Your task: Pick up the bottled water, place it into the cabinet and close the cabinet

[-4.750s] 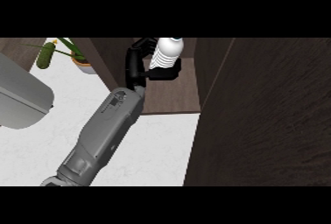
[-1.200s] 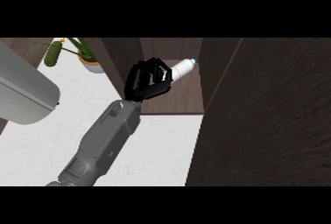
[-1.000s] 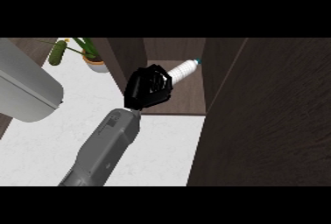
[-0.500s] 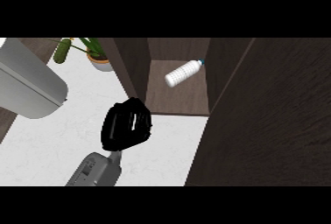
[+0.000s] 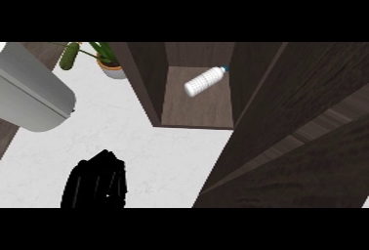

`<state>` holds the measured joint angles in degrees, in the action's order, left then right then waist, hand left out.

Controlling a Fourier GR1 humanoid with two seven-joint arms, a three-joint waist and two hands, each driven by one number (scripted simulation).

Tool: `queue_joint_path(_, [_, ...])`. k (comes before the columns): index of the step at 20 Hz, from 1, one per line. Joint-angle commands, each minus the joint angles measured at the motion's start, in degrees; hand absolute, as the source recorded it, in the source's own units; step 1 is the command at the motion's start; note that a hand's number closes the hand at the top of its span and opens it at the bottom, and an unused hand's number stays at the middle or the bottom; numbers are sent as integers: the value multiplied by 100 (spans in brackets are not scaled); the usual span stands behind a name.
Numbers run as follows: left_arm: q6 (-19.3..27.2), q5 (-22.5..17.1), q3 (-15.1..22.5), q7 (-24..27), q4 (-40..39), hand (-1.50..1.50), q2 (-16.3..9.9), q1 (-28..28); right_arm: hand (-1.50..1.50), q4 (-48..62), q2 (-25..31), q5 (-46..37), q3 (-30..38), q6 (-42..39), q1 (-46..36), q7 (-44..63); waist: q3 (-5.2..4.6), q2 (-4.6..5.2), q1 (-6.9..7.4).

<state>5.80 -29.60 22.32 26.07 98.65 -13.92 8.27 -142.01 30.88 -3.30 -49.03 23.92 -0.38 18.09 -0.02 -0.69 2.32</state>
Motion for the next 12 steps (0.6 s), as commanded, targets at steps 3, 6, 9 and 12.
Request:
queue_joint_path(3, [-42,-140,-177,71,1333,150,-520,1228,150,-552,-634,-181,-550,-104,-662,900,-16,12,-53])
queue_joint_path(6, [-211,-316,-365,66,1619,150,-746,1610,150,-247,-1107,-232,-491,-27,-1191,1386,-22,12,-35])
queue_joint_path(9, [-526,-482,-578,263,1638,150,-907,1967,150,208,-1712,-611,-487,90,-1804,1713,-24,17,-88])
queue_joint_path(12, [-759,-569,-769,460,1955,150,-1063,2552,150,730,-2418,-670,-123,110,-2455,2193,-15,33,-85])
